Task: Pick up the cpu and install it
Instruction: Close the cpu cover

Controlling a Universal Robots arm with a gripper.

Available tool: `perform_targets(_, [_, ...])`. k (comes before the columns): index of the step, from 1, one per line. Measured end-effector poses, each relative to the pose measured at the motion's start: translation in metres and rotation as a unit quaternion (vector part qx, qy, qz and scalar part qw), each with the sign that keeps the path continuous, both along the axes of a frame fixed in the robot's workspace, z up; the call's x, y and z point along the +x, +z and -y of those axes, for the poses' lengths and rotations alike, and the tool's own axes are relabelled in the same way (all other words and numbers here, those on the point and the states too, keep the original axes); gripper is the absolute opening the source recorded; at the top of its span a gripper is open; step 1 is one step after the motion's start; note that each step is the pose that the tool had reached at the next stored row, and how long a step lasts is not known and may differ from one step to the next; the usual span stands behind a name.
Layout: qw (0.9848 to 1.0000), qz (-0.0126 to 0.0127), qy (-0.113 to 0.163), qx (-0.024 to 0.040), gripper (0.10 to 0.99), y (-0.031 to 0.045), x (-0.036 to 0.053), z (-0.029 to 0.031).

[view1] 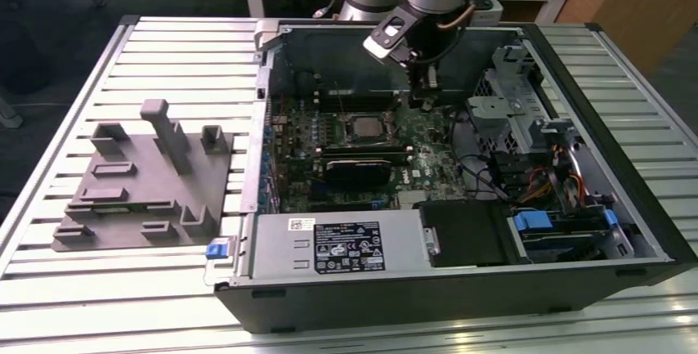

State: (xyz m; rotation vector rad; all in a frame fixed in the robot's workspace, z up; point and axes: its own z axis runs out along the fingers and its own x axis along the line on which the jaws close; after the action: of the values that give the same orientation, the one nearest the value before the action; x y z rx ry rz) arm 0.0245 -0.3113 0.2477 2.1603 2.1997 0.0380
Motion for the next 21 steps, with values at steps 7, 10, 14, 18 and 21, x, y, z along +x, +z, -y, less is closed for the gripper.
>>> perform_targets(7, [1.0,0.0073,0.0,0.0001,0.106,-0.0005,-0.0482,-0.0001])
perform_targets(10, [1.0,0.0073,0.0,0.0001,0.106,-0.0013,-0.0505,0.0])
perform_targets(14, [1.0,0.0073,0.0,0.0,0.106,-0.0047,-0.0549,0.0011])
perform_targets(18, [1.0,0.0073,0.0,0.0001,0.106,-0.0102,-0.0594,0.0054])
perform_targets(21, [1.0,0.0073,-0.001,0.0001,0.106,-0.0153,-0.0635,0.0084])
